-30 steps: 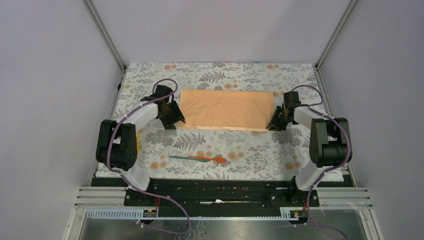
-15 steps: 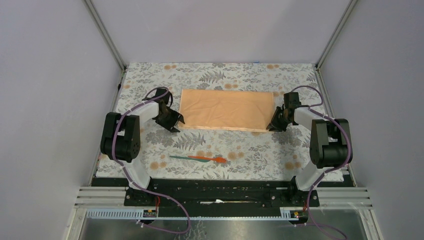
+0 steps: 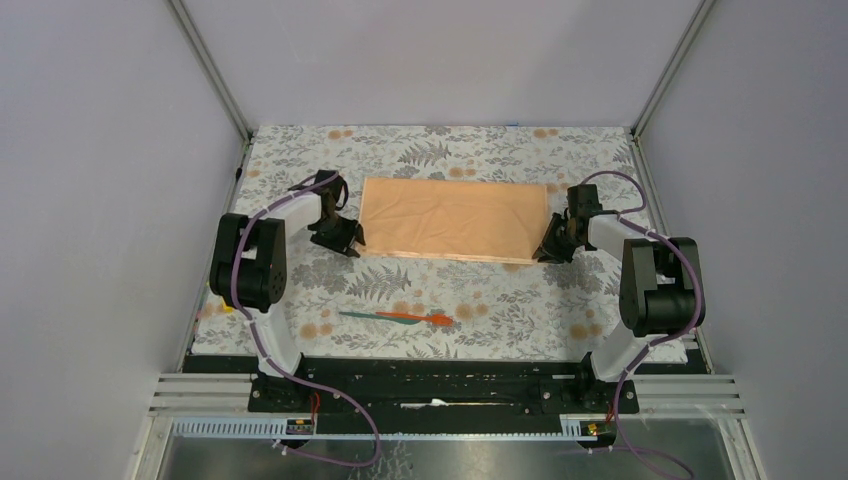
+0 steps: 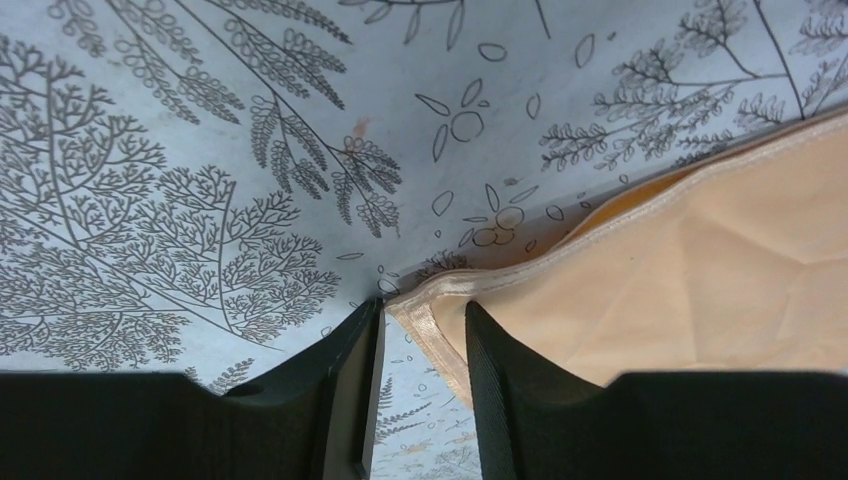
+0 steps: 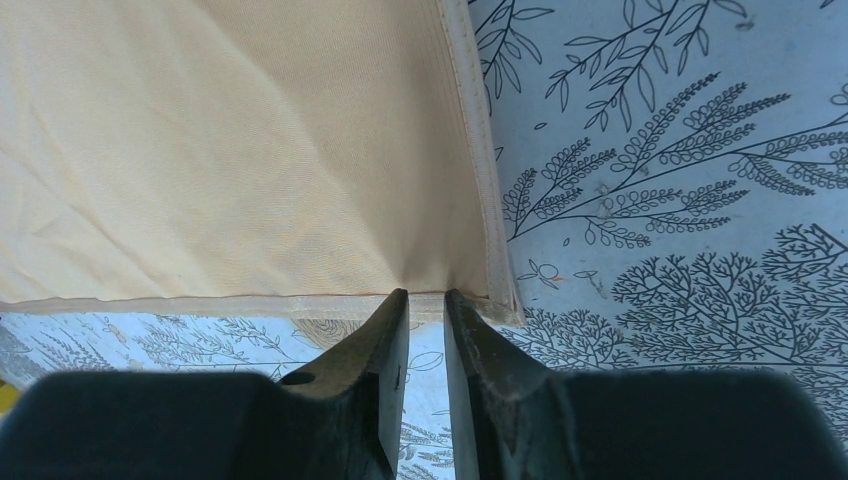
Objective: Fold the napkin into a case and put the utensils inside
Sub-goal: Smooth out the rectangle-folded napkin at the center of the board.
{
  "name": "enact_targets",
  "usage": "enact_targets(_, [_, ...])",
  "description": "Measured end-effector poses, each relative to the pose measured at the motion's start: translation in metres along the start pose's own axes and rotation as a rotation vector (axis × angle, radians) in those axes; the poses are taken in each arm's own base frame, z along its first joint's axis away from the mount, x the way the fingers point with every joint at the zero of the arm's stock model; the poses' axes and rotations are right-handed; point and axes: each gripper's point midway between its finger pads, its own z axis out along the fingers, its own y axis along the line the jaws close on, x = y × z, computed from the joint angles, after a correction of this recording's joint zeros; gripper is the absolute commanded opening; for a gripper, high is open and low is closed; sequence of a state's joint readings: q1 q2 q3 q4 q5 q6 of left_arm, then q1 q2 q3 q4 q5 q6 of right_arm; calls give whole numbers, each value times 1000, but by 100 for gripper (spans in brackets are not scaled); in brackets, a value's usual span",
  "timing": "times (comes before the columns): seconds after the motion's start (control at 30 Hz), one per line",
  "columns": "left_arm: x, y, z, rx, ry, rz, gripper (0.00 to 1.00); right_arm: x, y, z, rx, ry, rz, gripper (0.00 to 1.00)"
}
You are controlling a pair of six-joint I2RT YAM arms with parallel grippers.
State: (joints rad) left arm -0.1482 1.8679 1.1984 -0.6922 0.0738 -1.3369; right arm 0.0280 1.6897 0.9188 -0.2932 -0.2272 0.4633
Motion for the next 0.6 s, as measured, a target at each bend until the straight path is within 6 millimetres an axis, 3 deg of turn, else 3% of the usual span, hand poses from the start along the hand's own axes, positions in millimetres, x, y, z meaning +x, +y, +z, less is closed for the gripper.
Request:
enact_targets(0.03, [0, 1, 0, -7, 0, -5, 36, 0, 0, 0, 0, 0, 0, 27])
enact_targets(0.13, [0, 5, 0, -30, -3, -18, 12, 0, 0, 0, 0, 0, -2, 27])
enact_targets(0.23, [-2, 8, 1, -47, -11, -25, 1, 0, 0, 0, 0, 1, -3, 27])
enact_targets(0.6, [3, 19, -3, -26, -39, 23, 2, 0, -3, -2, 19, -7, -5, 34])
